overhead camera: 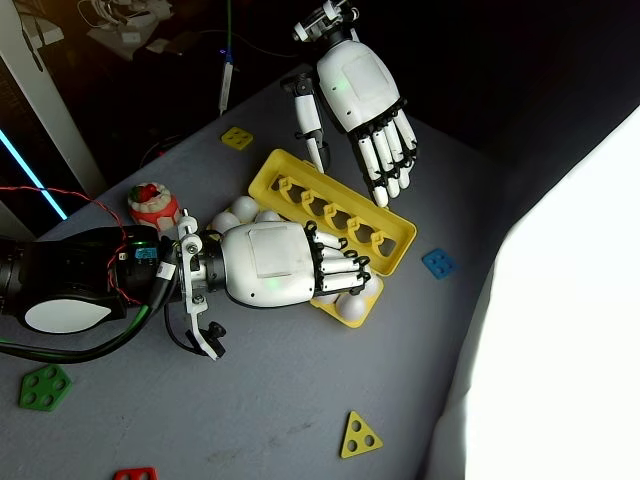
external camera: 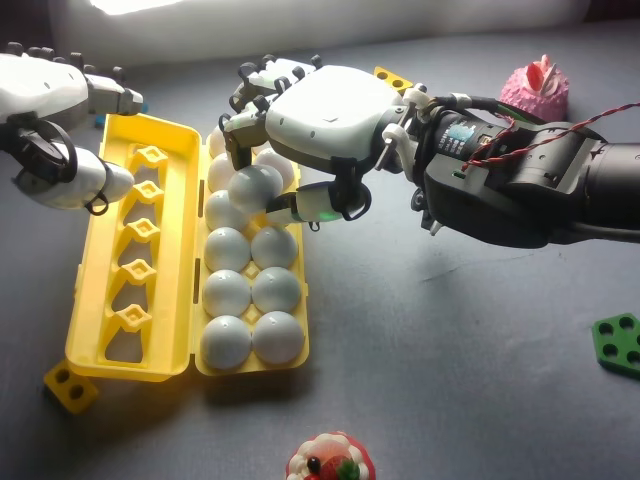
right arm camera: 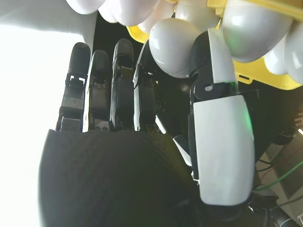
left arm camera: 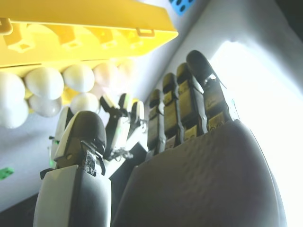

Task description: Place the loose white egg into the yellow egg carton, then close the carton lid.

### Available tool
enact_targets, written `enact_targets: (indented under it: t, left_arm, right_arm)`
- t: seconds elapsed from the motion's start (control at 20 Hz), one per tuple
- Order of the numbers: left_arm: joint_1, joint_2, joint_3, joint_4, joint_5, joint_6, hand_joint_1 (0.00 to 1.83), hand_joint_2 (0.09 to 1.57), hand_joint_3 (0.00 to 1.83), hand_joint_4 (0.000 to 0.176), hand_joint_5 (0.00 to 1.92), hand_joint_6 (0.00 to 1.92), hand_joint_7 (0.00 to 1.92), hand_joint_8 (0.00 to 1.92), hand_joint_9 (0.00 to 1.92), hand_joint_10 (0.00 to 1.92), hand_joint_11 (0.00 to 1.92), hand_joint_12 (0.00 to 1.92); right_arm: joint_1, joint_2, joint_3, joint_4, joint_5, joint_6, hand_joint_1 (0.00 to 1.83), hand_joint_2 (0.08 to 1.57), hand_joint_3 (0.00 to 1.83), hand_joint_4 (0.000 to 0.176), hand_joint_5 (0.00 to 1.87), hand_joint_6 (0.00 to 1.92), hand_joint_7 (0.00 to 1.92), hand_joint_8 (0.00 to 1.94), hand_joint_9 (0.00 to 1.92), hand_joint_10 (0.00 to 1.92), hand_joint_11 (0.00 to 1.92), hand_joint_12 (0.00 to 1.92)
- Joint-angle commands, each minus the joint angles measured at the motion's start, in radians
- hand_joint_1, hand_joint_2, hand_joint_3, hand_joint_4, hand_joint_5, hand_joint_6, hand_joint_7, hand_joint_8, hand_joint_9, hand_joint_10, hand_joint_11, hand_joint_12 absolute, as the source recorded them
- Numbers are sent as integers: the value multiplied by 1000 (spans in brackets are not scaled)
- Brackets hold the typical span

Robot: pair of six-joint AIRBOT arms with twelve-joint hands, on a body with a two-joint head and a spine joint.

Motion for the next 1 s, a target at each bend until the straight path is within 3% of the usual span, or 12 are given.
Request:
enact_targets:
  t: [0.0,0.05,0.25,0.35,0.7,0.9,0.95]
  left_arm:
    - [-11,-1,5,35,12,4,536,1336,0,32,196,7,243,1,218,2,0,860]
    - [-11,-1,6,35,12,4,538,1336,0,33,198,7,239,0,215,1,0,858]
    - [-15,-1,8,35,14,-1,511,1342,2,43,183,3,232,0,216,0,0,897]
    - [-15,-1,9,35,22,-3,543,1336,0,35,198,6,239,4,212,9,0,858]
    - [-10,2,26,32,49,-77,540,1334,0,35,191,3,239,5,206,5,0,848]
    - [3,1,44,7,49,-89,518,1330,0,40,194,8,257,4,233,10,0,894]
    - [3,1,46,7,51,-98,488,1341,3,39,192,6,259,4,230,8,0,908]
  right_arm:
    - [13,5,3,10,117,6,912,1168,0,0,627,970,447,1,2,679,0,1287]
    - [13,6,3,10,118,6,894,1150,0,0,630,819,444,1,1,681,0,1268]
    - [16,7,3,10,119,6,712,1130,0,0,338,660,383,0,1,685,0,1249]
    - [16,8,3,10,119,6,617,1094,0,0,201,543,306,0,0,629,0,1204]
    - [21,35,2,9,125,18,501,1079,1,0,128,264,191,1,0,500,0,1073]
    - [18,156,-51,10,115,39,482,1065,0,0,116,142,159,0,0,462,0,962]
    - [16,185,-71,10,112,45,500,1065,0,0,129,128,158,0,0,456,0,1011]
